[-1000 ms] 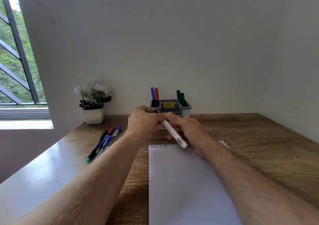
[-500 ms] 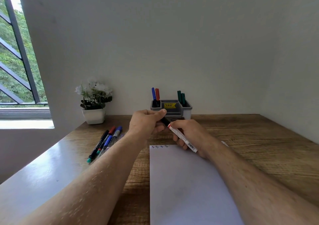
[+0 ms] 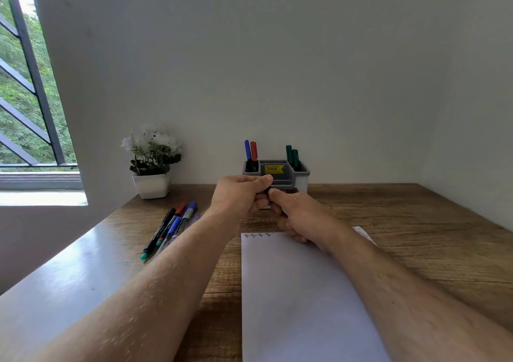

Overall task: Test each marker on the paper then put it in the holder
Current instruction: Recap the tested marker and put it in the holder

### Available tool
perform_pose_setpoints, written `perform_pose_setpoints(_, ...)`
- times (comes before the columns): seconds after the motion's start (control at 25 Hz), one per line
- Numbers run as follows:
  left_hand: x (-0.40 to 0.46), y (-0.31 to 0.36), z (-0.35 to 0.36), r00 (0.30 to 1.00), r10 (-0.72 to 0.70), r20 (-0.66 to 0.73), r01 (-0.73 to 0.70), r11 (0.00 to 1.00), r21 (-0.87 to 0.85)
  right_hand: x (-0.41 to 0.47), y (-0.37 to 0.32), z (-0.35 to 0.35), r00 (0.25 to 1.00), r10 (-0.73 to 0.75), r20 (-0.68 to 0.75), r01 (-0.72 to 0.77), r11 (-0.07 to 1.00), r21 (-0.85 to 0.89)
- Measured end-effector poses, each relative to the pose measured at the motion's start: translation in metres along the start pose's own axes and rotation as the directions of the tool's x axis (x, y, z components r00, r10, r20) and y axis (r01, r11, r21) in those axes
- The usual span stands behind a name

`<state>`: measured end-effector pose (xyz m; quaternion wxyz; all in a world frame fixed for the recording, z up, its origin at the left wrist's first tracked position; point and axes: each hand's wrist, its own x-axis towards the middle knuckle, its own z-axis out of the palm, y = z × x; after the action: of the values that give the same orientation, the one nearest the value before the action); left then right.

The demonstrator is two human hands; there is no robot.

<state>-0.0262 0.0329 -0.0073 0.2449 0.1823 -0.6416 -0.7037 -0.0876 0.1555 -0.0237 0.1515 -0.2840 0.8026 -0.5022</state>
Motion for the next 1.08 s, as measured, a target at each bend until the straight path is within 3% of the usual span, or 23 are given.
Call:
perform_pose_setpoints(0.32, 0.002, 0.0, -0.001, 0.999, 0.03, -0.033, -0.03, 0.999, -0.014, -0.003, -0.004, 0.001, 0.999, -0.053, 0.002, 0.053, 0.993, -0.101)
perform_pose_setpoints(0.52, 0.0, 0.008, -0.008, 0.987, 0.029, -0.161, -0.049, 0.991, -0.121, -0.004, -0.004, 0.002, 0.998, -0.05, -0.032, 0.048, 0.998, -0.05)
perform_pose_setpoints(0.64, -0.003, 0.014, -0.011, 0.986, -0.039, -0.16, -0.006, 0.962, -0.273, -0.005, 0.002, 0.0, 0.999, -0.042, -0.001, 0.042, 0.987, 0.156)
perform_pose_setpoints(0.76, -0.009, 0.016, -0.009, 0.993, -0.106, -0.046, 0.089, 0.956, -0.281, -0.004, 0.01, -0.004, 0.995, -0.1, 0.016, 0.084, 0.91, 0.406)
perform_pose_setpoints(0.84, -0.013, 0.019, -0.009, 0.99, -0.136, 0.027, 0.138, 0.986, -0.088, -0.002, 0.012, -0.005, 0.988, -0.154, -0.027, 0.148, 0.87, 0.47)
perform_pose_setpoints(0.88, -0.014, 0.021, -0.009, 0.989, -0.143, 0.046, 0.135, 0.979, 0.154, -0.002, 0.013, -0.005, 0.984, -0.172, -0.044, 0.171, 0.858, 0.484)
perform_pose_setpoints(0.92, -0.014, 0.023, -0.007, 0.986, -0.145, 0.076, 0.094, 0.883, 0.461, -0.002, 0.012, -0.005, 0.982, -0.18, -0.06, 0.186, 0.851, 0.49)
perform_pose_setpoints(0.96, -0.015, 0.023, -0.004, 0.982, -0.148, 0.115, 0.023, 0.703, 0.711, -0.003, 0.011, -0.005, 0.981, -0.181, -0.073, 0.194, 0.849, 0.491)
perform_pose_setpoints(1.0, -0.015, 0.022, -0.001, 0.979, -0.14, 0.146, -0.05, 0.531, 0.846, -0.003, 0.011, -0.005, 0.98, -0.179, -0.082, 0.196, 0.849, 0.492)
perform_pose_setpoints(1.04, -0.012, 0.02, -0.002, 0.977, -0.154, 0.147, -0.063, 0.45, 0.891, -0.003, 0.01, -0.005, 0.981, -0.173, -0.086, 0.193, 0.847, 0.494)
perform_pose_setpoints(1.08, -0.009, 0.017, -0.003, 0.97, -0.196, 0.144, -0.046, 0.432, 0.901, -0.003, 0.009, -0.006, 0.982, -0.166, -0.087, 0.187, 0.846, 0.5)
